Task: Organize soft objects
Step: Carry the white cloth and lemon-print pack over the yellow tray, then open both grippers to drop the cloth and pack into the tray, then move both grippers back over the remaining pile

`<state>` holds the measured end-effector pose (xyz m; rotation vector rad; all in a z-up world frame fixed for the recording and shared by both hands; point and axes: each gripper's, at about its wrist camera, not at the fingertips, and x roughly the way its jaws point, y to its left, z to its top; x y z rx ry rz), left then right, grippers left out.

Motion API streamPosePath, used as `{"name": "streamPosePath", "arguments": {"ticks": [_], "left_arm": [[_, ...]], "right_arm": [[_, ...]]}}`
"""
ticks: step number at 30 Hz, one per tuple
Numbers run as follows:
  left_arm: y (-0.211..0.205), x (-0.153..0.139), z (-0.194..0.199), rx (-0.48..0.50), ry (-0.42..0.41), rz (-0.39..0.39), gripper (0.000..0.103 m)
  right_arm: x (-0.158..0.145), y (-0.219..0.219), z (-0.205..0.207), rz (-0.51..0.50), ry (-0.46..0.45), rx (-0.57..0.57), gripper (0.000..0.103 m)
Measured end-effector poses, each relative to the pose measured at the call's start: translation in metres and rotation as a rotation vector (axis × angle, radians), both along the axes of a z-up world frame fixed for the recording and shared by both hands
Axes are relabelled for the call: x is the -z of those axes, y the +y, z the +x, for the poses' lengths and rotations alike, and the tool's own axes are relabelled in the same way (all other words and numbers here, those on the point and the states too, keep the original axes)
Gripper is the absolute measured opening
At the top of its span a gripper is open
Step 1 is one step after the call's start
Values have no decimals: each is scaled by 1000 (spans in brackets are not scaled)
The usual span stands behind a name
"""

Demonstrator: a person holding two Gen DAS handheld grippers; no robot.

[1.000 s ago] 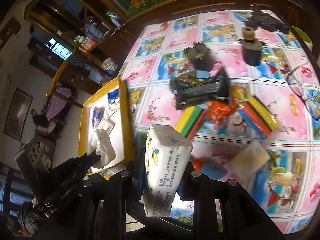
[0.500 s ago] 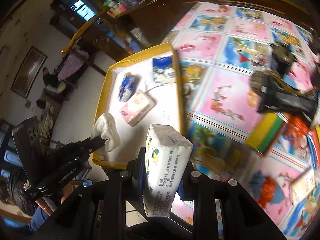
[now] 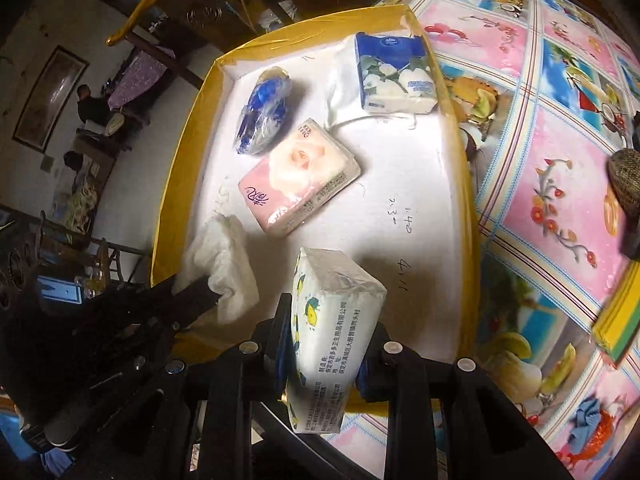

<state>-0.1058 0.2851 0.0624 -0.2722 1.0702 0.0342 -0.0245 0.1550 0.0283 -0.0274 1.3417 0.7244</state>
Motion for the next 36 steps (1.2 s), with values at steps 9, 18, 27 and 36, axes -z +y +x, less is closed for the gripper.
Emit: {"name": "streamPosePath", "arguments": {"ticks": [9, 18, 27, 36], "left_arm": [[4, -3, 1, -17, -13, -12, 49], [-6, -17, 1, -13, -44, -11, 49], [-52, -33, 10, 77, -69, -3, 49], [-133, -31, 22, 257, -54, -10, 50]], "right_arm": [[-10, 0, 2, -14, -78, -21, 55], [-36, -52, 3, 157, -11, 66, 55], [-51, -128, -12, 218, -12, 188, 54], [-47, -254, -21, 239, 10, 462, 54]]}}
